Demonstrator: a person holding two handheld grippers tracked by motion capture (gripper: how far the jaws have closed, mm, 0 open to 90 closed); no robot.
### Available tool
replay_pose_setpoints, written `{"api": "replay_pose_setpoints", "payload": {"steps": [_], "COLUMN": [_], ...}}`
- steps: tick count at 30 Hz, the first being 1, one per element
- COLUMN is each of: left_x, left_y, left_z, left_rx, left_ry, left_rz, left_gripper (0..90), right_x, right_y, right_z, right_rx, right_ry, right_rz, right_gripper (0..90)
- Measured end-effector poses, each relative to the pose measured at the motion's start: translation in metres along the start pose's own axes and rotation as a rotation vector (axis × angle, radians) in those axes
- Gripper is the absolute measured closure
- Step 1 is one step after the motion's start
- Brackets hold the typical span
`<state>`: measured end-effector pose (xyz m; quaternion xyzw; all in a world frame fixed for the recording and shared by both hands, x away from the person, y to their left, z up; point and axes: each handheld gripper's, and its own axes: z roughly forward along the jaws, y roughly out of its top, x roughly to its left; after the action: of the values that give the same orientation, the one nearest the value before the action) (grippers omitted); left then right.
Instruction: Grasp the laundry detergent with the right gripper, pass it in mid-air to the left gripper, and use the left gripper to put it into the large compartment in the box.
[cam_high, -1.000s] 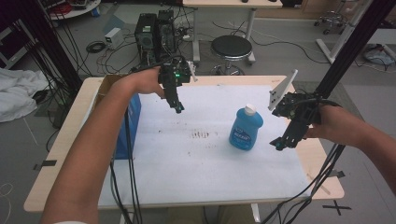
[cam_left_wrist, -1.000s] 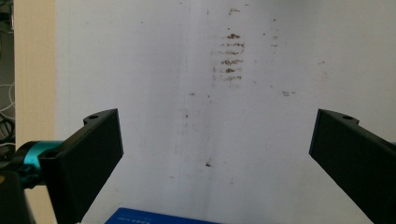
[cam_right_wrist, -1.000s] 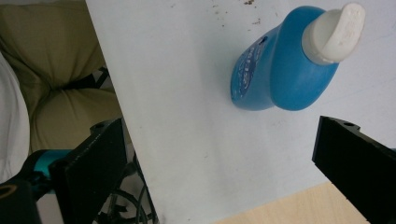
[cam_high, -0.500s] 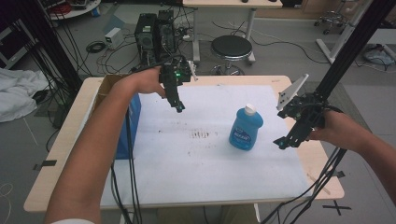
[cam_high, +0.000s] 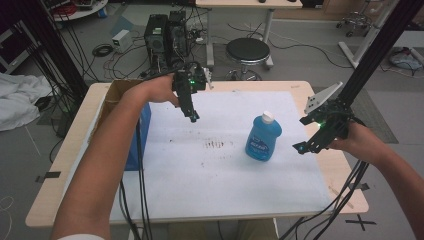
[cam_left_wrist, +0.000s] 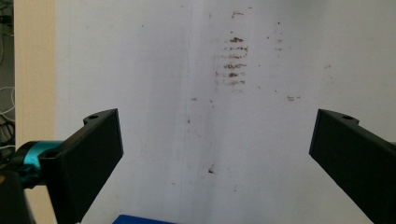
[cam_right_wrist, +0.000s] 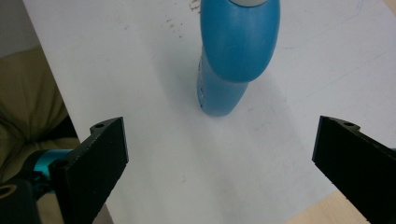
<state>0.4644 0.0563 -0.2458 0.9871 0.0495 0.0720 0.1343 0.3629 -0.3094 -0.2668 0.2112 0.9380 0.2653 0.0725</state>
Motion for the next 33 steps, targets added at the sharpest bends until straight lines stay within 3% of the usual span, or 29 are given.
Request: {"api": "replay_pose_setpoints", "payload": {"steps": [6, 11, 14, 33], "left_x": [-0.001, -0.001, -0.001, -0.003], "left_y": [0.002, 0.002, 0.001, 0.003], "left_z": [0.001, 0.002, 0.004, 0.009], "left_rx": [0.002, 0.002, 0.004, 0.010], "left_ry": [0.000, 0.000, -0.005, -0.007], "left_rz": [0.003, 0.003, 0.002, 0.009], "left_gripper": [2.7, 2.7, 2.8, 2.8], "right_x": [-0.006, -0.010, -0.011, -0.018], "right_y": [-0.010, -0.020, -0.027, -0.040], "right_z": [0.009, 0.017, 0.024, 0.053], "right_rx": [-0.050, -0.100, -0.149, -0.219], "right_ry": [0.008, -0.013, -0.014, 0.028], "right_rz": [0.025, 0.043, 0.064, 0.095], "right_gripper": [2.4, 2.4, 2.4, 2.4]}}
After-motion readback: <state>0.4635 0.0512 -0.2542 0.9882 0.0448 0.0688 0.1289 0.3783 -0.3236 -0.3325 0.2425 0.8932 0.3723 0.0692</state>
